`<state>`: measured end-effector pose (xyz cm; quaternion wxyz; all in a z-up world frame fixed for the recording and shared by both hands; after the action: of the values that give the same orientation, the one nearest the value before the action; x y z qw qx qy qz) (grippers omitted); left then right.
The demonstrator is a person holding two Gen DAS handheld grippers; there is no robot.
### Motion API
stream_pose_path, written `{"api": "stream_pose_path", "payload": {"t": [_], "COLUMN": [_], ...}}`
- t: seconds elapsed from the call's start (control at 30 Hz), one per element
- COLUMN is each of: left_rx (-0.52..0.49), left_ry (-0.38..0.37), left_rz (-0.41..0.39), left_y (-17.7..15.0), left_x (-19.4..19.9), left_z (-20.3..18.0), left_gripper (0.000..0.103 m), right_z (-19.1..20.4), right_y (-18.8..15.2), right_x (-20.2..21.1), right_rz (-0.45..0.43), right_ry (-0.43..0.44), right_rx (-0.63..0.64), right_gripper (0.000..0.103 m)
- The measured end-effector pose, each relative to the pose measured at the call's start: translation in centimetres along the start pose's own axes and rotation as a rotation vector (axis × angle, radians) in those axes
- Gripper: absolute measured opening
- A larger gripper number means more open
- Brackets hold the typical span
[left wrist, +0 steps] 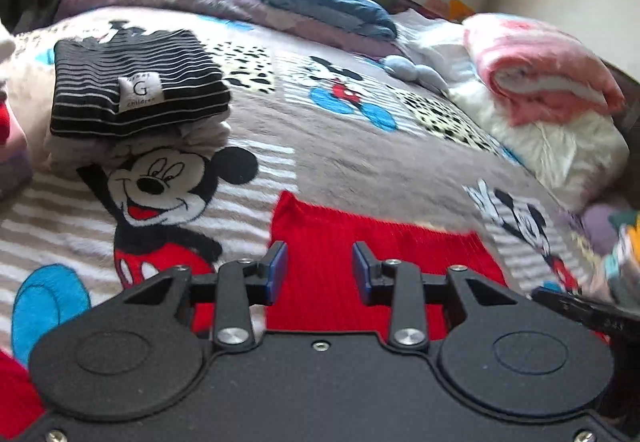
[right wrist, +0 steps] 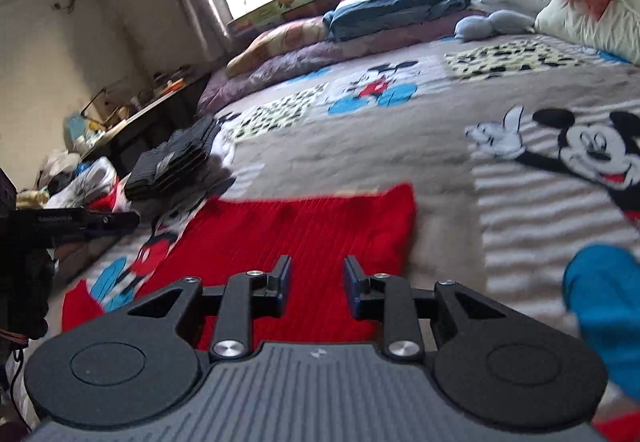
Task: Fold clothes
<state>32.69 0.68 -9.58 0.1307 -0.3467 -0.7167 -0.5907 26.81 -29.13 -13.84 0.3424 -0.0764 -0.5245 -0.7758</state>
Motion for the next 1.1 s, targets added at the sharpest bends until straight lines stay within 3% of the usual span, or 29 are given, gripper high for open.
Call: {"api": "stream_pose_path", "payload": {"t": [0.3,0.57,0.7,0.9,1.1], "left_rx": [-0.142,-0.159,-0.184,-0.267,-0.330], "left_ry": [0.025,0.019,0.028,0.104,0.160], "left_rz": [0.007,0.015,0.013,-0.038,-0.040], "left_y": [-4.8,-10.6,-13.7,-17.4,-20.8], "left_x": [3.3,6.4,7.9,10.3,10.1], "left_z": [-2.8,-5.5,-7.3,-9.2,-9.3], "left_gripper": [0.033,0.033,0.033,0.029,0.024], "right_z": [1.5,4.6,7.7,11.9,12.7], "right_y": [-3.4,-7.7,-10.0,-13.2,-17.8], "right_x": [2.7,6.5,8.0,9.9,9.4], "right_rz": [0.019,0.026,0.029,-0.009,0.032], "right_ry": [0.008,0.023,0.054,0.082,0.051], "right_rx": [0.010,0.075,0.154,0.321,0.420], "right_gripper": [0.030,0.030,0.030,0.029,0.029]}}
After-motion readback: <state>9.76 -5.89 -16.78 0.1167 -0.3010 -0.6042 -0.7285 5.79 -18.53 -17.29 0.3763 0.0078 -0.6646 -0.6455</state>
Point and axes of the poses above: each gripper's, at about its wrist camera, not at the fingertips, and x roughly against the way its jaws point, z to its left, y to its top, the point moved 6 cm from there along -x, roughly the way its jaws point, and after that the axes turned 2 degrees about y, right-handed, at the moved point
